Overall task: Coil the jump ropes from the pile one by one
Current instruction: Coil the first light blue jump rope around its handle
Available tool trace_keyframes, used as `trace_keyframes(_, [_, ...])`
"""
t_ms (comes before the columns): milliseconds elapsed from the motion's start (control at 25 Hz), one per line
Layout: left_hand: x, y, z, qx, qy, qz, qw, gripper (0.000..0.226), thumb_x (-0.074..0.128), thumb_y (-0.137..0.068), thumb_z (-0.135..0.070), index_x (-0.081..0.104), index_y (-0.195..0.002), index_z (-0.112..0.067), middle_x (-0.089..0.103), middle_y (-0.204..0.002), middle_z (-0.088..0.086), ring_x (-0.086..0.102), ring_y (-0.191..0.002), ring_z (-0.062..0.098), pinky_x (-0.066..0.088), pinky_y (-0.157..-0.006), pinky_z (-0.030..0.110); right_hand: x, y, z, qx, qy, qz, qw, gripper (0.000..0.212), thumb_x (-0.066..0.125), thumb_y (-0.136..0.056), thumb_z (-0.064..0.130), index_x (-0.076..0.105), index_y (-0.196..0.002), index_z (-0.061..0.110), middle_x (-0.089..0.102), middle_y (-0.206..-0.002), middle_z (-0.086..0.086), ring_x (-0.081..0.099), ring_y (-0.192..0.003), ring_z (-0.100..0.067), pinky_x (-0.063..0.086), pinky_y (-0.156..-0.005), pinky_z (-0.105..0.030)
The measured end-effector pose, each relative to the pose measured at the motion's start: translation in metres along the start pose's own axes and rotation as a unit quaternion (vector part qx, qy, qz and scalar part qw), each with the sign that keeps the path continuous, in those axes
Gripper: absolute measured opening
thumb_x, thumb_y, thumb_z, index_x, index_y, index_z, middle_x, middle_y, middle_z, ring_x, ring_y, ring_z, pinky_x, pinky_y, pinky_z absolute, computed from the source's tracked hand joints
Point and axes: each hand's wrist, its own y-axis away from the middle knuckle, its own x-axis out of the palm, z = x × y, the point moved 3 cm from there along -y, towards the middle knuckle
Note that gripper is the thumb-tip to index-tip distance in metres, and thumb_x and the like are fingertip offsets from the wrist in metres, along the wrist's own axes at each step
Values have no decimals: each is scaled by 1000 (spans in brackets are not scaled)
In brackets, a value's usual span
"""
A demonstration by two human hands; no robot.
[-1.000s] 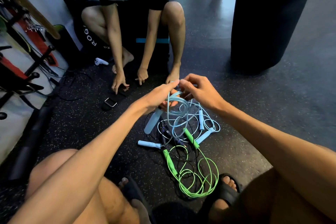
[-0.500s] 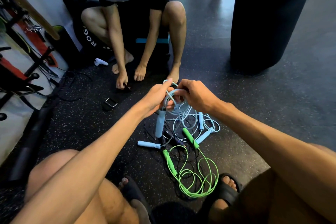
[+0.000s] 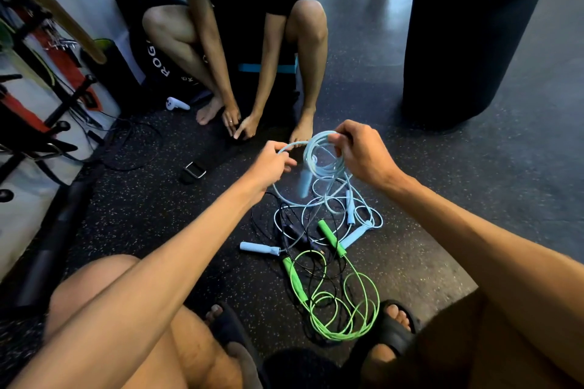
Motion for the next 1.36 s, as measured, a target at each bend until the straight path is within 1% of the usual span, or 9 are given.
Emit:
trace_keyframes(160, [-6,-7,22,-42,-93,-4,995,42,41,-92,-2,51,-131,-14,61,-122,16,56,-100,23,46,-83,34,-8,-5,3,28,-126,-19,991,22,56,-97,18,63,-79,8,60,-60,5,50,-48,0,42,-51,-20])
trace_keyframes(280, [-8,-4,1,98,-61,-72,991,32,44,-96,-4,60,-122,-8,63,-120,13,59,-103,19,45,-81,25,-11,-5,4,20,-150,-13,988,22,57,-97,18,64,-82,3,61,-61,4,51,-51,-3,43,-52,-21])
trace_keyframes(400, [3,12,-30,204,82,10,975,31,42,-103,-21,70,-105,-6,71,-104,11,65,-99,18,50,-90,28,-5,-4,6,-1,-138,18,990,24,58,-96,19,64,-83,1,63,-66,-2,53,-56,-7,45,-55,-27])
trace_keyframes(600, [10,19,-35,176,27,116,977,67,38,-98,-56,69,-77,-1,66,-68,15,58,-65,23,43,-68,34,-2,2,13,-50,-118,23,992,14,60,-95,15,64,-84,7,62,-67,11,53,-56,4,41,-58,-13])
trace_keyframes(760, [10,23,-37,157,71,187,967,44,43,-102,-37,66,-79,-7,59,-62,-1,46,-54,9,35,-60,23,0,8,20,-95,-79,26,992,13,62,-94,16,62,-83,9,59,-65,14,54,-57,6,38,-57,-7])
trace_keyframes(880, [10,26,-38,122,148,228,955,42,40,-103,-23,70,-77,-10,49,-56,-4,40,-50,9,40,-57,17,3,4,14,-78,-89,27,993,19,63,-93,29,63,-90,10,67,-74,3,58,-63,-3,43,-60,-15])
trace_keyframes(1120, [0,20,-33,99,187,211,954,32,39,-104,-23,52,-82,-4,25,-47,-10,24,-39,4,42,-55,23,12,-1,-7,35,-108,170,979,32,42,-103,31,59,-94,6,63,-84,-6,59,-75,-18,54,-70,-43])
trace_keyframes(1240, [-8,19,-37,71,227,178,955,33,41,-103,-20,48,-73,-7,21,-44,-10,19,-37,5,33,-49,23,19,3,-27,-3,82,280,956,19,53,-98,21,66,-101,8,70,-99,-8,65,-89,-25,51,-83,-35])
trace_keyframes(1360, [-18,14,-38,58,251,132,957,36,45,-99,-21,43,-65,-10,18,-41,-9,17,-35,6,30,-46,23,26,10,-40,4,101,315,944,5,63,-92,15,64,-88,16,69,-82,-2,67,-74,-17,46,-71,-25])
